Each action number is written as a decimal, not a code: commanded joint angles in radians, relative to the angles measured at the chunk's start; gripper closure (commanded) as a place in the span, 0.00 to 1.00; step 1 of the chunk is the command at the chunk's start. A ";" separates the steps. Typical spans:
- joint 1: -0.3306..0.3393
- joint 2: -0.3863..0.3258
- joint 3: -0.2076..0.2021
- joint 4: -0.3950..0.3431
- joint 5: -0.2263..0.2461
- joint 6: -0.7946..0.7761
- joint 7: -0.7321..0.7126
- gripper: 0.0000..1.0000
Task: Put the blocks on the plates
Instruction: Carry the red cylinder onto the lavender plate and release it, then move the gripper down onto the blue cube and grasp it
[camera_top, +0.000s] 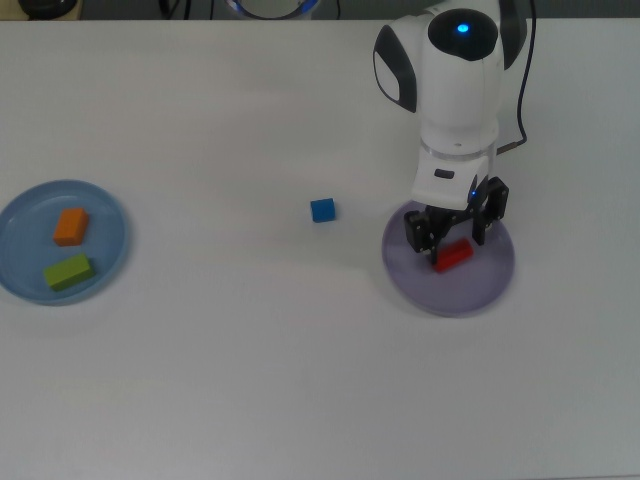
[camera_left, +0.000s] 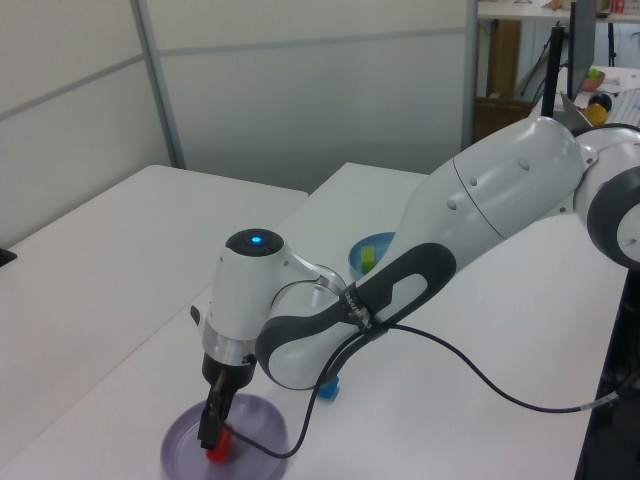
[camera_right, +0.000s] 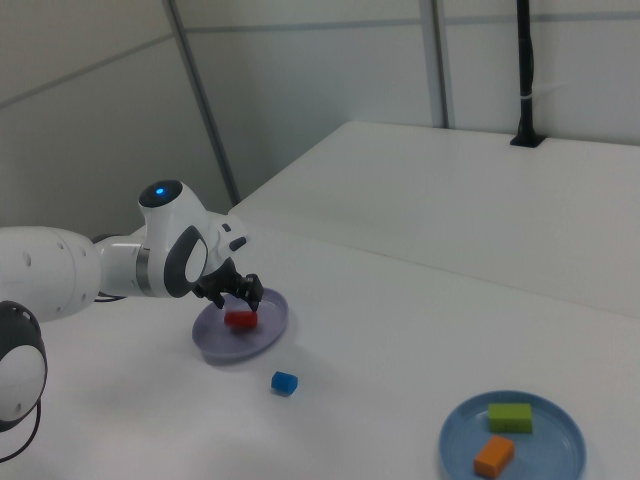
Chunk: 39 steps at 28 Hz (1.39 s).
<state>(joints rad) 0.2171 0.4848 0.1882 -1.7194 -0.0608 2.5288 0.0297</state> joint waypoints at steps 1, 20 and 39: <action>0.016 -0.005 -0.013 -0.002 -0.002 0.001 0.015 0.00; -0.076 -0.259 -0.052 -0.140 0.009 -0.401 0.015 0.00; -0.167 -0.247 -0.052 -0.279 -0.040 -0.303 0.007 0.00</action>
<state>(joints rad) 0.0459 0.2234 0.1411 -1.9591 -0.0639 2.1474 0.0295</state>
